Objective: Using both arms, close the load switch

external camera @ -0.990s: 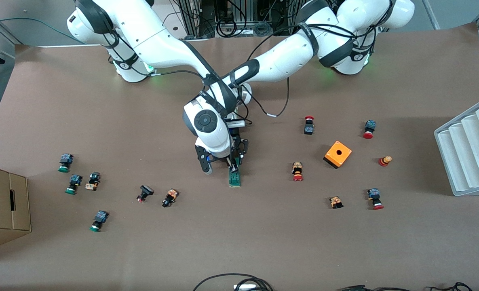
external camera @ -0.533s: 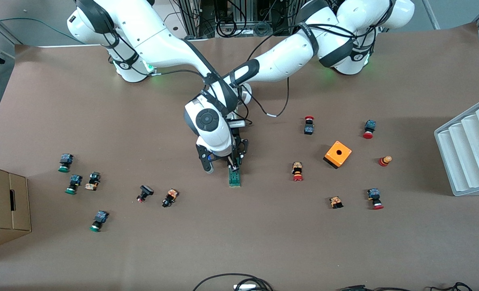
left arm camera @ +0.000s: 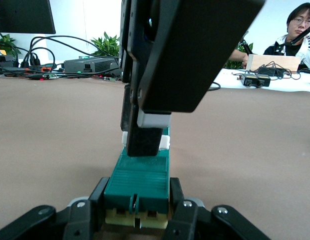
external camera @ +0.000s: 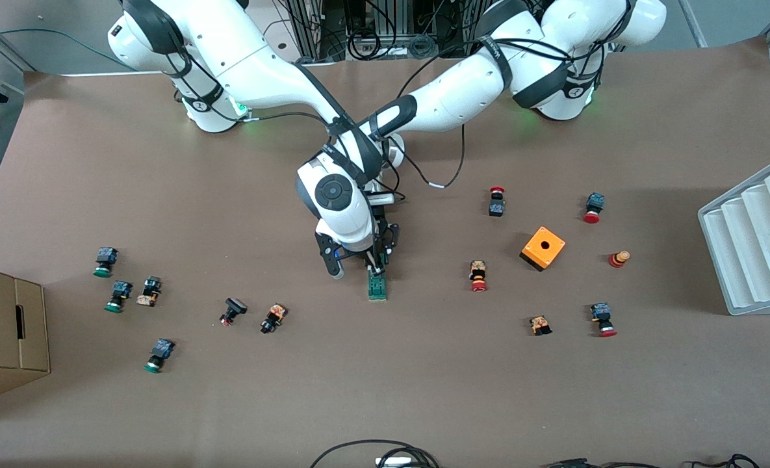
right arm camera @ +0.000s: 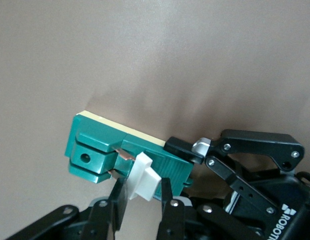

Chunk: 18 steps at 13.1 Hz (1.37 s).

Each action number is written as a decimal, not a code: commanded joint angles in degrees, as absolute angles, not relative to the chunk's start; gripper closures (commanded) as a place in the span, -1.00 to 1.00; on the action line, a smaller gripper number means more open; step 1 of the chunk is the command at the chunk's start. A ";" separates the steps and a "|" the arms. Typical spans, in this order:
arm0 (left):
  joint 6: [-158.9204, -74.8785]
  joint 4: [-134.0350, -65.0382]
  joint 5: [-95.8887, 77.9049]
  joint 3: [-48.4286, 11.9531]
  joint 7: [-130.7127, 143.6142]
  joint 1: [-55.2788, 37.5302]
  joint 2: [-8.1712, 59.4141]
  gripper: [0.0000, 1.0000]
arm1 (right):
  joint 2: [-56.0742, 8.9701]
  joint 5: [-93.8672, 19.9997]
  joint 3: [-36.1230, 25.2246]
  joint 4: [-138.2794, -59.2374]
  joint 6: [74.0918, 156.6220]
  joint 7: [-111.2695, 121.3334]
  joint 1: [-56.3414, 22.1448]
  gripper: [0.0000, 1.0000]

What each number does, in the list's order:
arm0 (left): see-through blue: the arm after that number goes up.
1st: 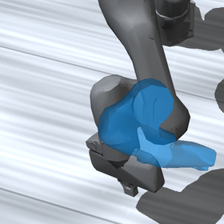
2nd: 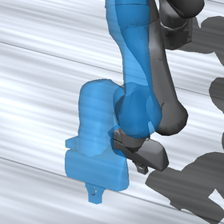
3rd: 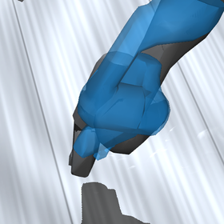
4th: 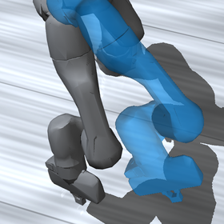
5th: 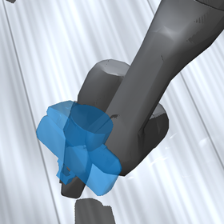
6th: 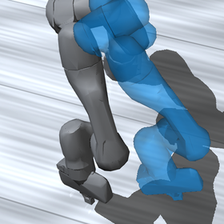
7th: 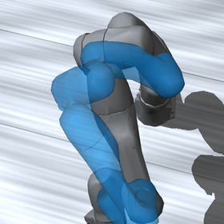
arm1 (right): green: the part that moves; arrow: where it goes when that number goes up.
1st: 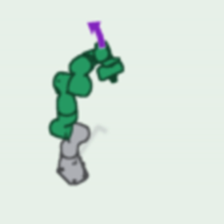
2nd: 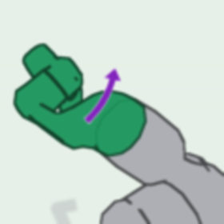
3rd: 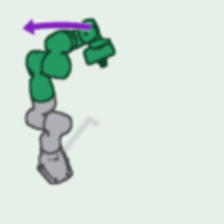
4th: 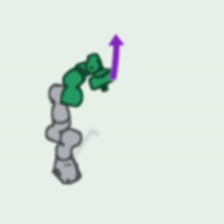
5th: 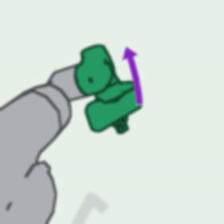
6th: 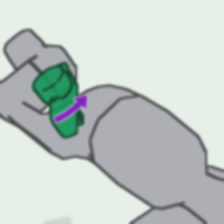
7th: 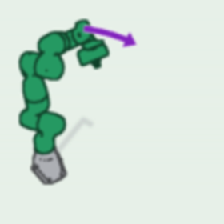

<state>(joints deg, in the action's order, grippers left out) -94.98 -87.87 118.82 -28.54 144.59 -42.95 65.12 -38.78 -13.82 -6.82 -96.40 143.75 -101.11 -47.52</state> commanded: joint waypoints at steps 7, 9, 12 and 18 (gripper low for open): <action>-94.92 -86.04 119.44 -28.56 144.05 -43.59 66.62 -0.09 | -38.50 -12.13 -6.77 -97.47 145.55 -101.07 -47.20 0.47; -94.92 -86.04 119.53 -28.56 144.14 -43.59 66.62 -0.09 | -38.50 -12.22 -6.68 -97.30 145.55 -100.99 -46.85 0.58; -94.92 -86.04 119.62 -28.56 144.14 -43.59 66.62 -0.08 | -38.85 -12.30 -6.68 -97.21 145.46 -100.99 -46.76 0.66; -94.92 -86.04 119.53 -28.56 144.14 -43.59 66.62 -0.01 | -39.37 -12.39 -6.68 -96.07 145.28 -101.25 -46.23 0.66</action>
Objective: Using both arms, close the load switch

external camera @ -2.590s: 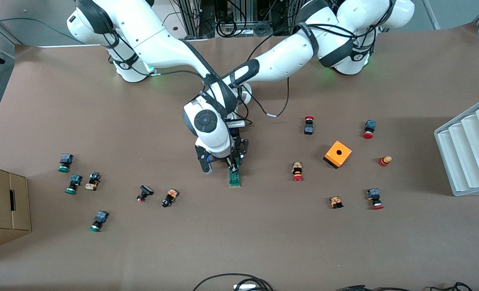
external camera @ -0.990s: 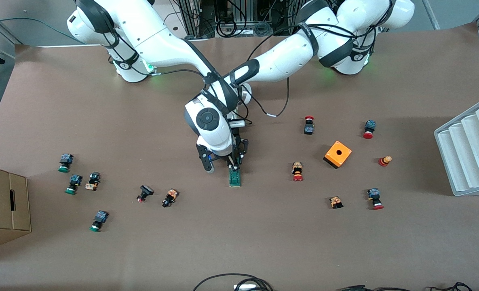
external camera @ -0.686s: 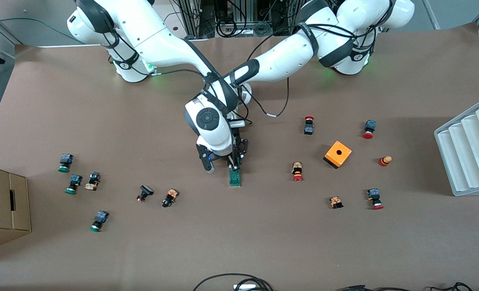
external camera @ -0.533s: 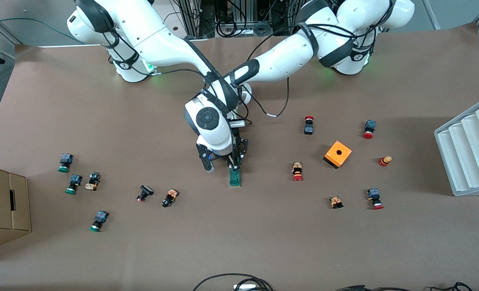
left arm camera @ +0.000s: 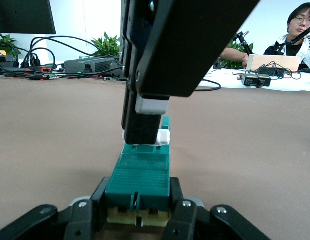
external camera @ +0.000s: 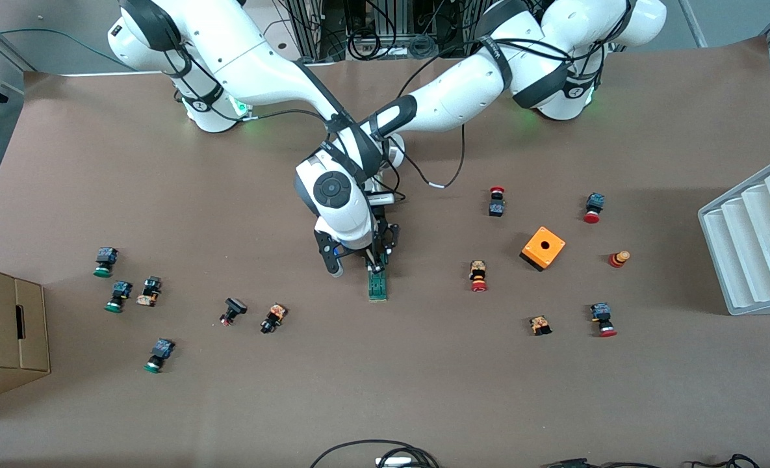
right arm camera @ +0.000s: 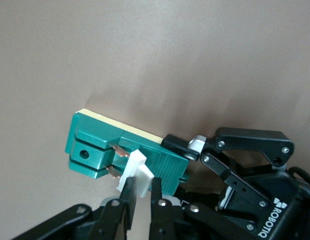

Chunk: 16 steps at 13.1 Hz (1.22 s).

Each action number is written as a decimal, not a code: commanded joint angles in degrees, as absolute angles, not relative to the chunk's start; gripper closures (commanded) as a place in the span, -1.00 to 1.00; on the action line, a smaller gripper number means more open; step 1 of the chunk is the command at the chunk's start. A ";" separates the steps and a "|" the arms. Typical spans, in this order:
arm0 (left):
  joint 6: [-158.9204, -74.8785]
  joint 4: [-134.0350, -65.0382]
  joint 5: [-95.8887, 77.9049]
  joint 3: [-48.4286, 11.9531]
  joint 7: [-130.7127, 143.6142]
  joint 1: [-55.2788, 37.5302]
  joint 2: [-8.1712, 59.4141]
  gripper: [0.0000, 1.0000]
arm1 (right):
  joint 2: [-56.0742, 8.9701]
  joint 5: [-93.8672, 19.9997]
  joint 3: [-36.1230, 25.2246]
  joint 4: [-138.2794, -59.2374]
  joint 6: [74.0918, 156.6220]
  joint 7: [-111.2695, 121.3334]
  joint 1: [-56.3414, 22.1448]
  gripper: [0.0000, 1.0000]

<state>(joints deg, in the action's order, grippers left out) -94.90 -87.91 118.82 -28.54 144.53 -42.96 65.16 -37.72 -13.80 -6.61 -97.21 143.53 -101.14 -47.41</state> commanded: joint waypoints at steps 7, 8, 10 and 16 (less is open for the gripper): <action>-94.92 -86.13 119.53 -28.56 144.14 -43.59 66.62 -0.01 | -40.69 -12.83 -6.68 -93.16 144.67 -101.69 -45.44 0.66; -94.92 -86.13 119.53 -28.56 144.14 -43.59 66.71 -0.01 | -40.78 -12.92 -6.68 -92.90 144.58 -101.69 -45.00 0.66; -94.92 -86.13 119.62 -28.56 144.14 -43.59 66.62 -0.01 | -41.48 -12.92 -6.68 -91.15 143.71 -101.78 -44.65 0.66; -94.92 -86.40 119.71 -28.56 144.32 -43.59 66.80 -0.01 | -43.50 -13.80 -6.68 -87.99 142.74 -101.86 -44.30 0.66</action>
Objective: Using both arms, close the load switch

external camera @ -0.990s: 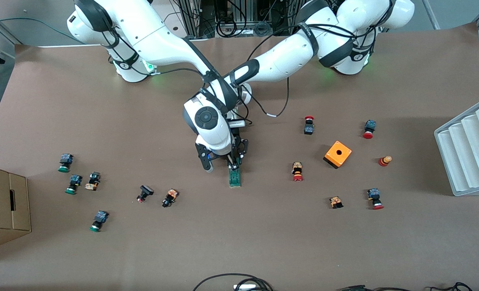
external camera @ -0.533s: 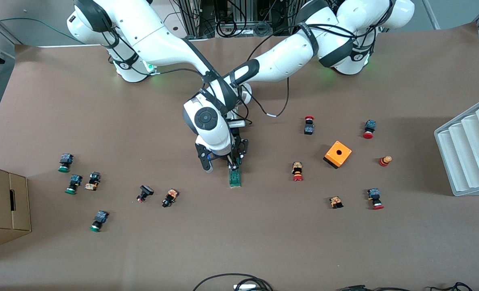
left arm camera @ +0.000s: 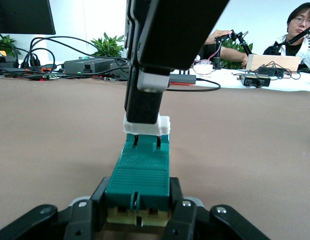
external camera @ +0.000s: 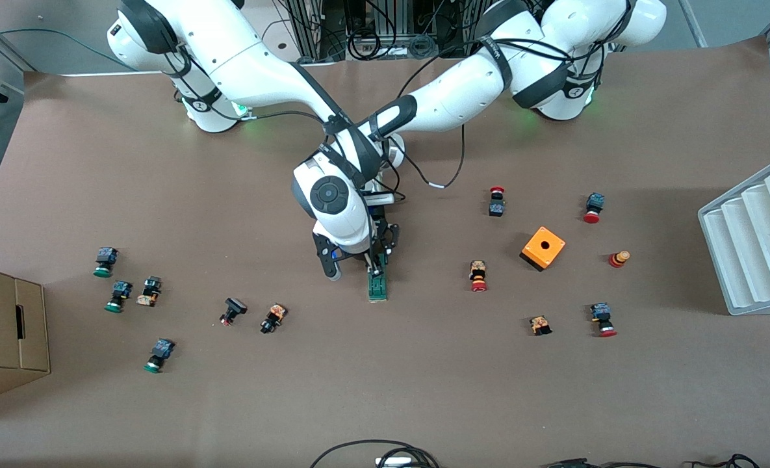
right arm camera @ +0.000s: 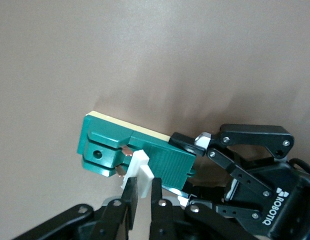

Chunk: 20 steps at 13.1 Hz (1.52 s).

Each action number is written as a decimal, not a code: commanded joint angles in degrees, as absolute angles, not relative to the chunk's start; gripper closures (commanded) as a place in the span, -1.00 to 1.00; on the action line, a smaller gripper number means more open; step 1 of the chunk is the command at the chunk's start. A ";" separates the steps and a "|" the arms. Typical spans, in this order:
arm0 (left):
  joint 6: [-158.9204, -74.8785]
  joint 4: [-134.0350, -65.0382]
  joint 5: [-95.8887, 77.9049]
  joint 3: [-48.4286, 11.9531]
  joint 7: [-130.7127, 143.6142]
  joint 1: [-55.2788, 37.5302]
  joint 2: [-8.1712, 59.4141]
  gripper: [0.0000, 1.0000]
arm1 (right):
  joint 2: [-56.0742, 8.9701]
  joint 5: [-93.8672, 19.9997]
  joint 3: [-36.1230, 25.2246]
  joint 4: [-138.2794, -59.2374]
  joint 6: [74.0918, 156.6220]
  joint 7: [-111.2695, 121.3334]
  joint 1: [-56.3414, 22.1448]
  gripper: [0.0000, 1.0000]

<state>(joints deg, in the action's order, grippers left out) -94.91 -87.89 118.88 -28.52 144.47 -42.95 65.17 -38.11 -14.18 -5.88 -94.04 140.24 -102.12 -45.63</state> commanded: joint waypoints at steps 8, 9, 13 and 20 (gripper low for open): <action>-94.92 -86.31 119.79 -28.56 144.14 -43.59 66.97 -0.01 | -45.79 -15.03 -6.86 -83.15 139.92 -101.87 -43.77 0.66; -94.92 -86.31 119.79 -28.56 144.14 -43.59 66.97 -0.02 | -45.97 -15.12 -6.86 -82.88 139.92 -101.87 -43.60 0.66; -94.92 -86.31 119.79 -28.56 144.14 -43.59 66.97 -0.01 | -46.93 -15.82 -6.77 -81.30 139.92 -101.87 -42.81 0.66; -94.92 -86.31 119.79 -28.56 144.14 -43.59 66.97 -0.01 | -47.02 -15.91 -6.77 -80.95 140.36 -101.78 -42.54 0.49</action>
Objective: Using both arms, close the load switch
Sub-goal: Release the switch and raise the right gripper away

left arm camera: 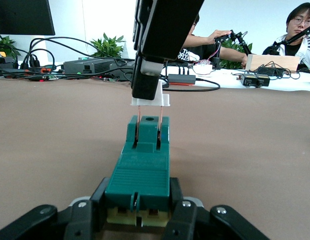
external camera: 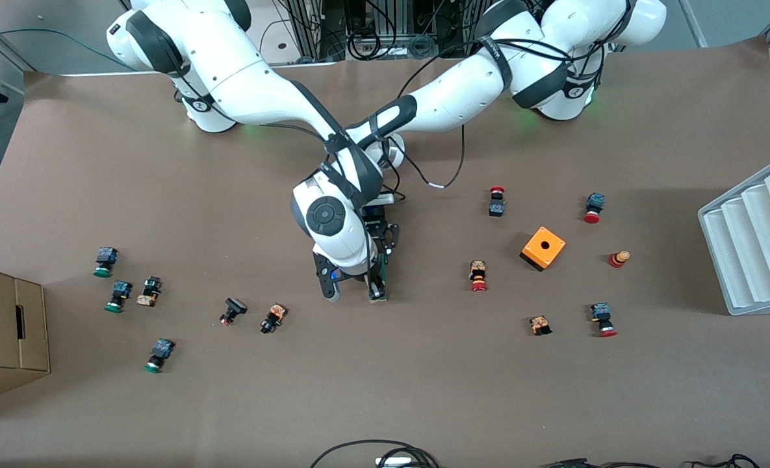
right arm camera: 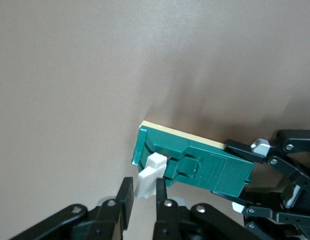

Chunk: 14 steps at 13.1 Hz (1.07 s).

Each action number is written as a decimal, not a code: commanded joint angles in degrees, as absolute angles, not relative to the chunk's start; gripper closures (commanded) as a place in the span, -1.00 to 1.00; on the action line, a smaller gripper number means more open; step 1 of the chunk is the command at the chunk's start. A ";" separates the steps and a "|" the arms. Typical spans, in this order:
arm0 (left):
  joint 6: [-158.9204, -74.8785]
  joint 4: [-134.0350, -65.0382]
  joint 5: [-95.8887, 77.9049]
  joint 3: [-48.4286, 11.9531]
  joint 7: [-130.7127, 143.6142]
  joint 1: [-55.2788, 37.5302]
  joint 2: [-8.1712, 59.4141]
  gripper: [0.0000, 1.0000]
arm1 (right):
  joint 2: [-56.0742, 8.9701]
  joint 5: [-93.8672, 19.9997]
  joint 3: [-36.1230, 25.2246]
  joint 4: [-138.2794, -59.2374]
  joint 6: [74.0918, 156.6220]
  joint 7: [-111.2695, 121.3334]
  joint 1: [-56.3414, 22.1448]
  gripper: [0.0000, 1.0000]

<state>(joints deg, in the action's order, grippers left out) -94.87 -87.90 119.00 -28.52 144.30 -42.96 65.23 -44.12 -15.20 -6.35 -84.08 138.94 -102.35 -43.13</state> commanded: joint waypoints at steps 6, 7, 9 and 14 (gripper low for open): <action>-94.92 -86.31 119.79 -28.56 144.14 -43.68 67.06 -0.01 | -47.72 -15.91 -6.77 -80.60 140.89 -101.60 -42.01 0.51; -94.92 -86.31 119.71 -28.56 144.23 -43.68 67.06 -0.01 | -47.99 -15.82 -6.77 -80.60 140.98 -101.60 -42.01 0.51; -94.92 -86.31 119.79 -28.56 144.14 -43.68 66.97 -0.01 | -48.34 -15.82 -6.77 -80.51 141.06 -101.60 -42.01 0.52; -94.92 -86.31 119.71 -28.56 144.14 -43.68 67.06 -0.01 | -49.83 -15.82 -6.77 -79.01 141.06 -101.60 -42.10 0.55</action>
<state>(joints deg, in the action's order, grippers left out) -94.85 -87.91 119.03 -28.52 144.11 -42.98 65.25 -46.96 -15.20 -6.71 -81.62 140.73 -102.24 -42.39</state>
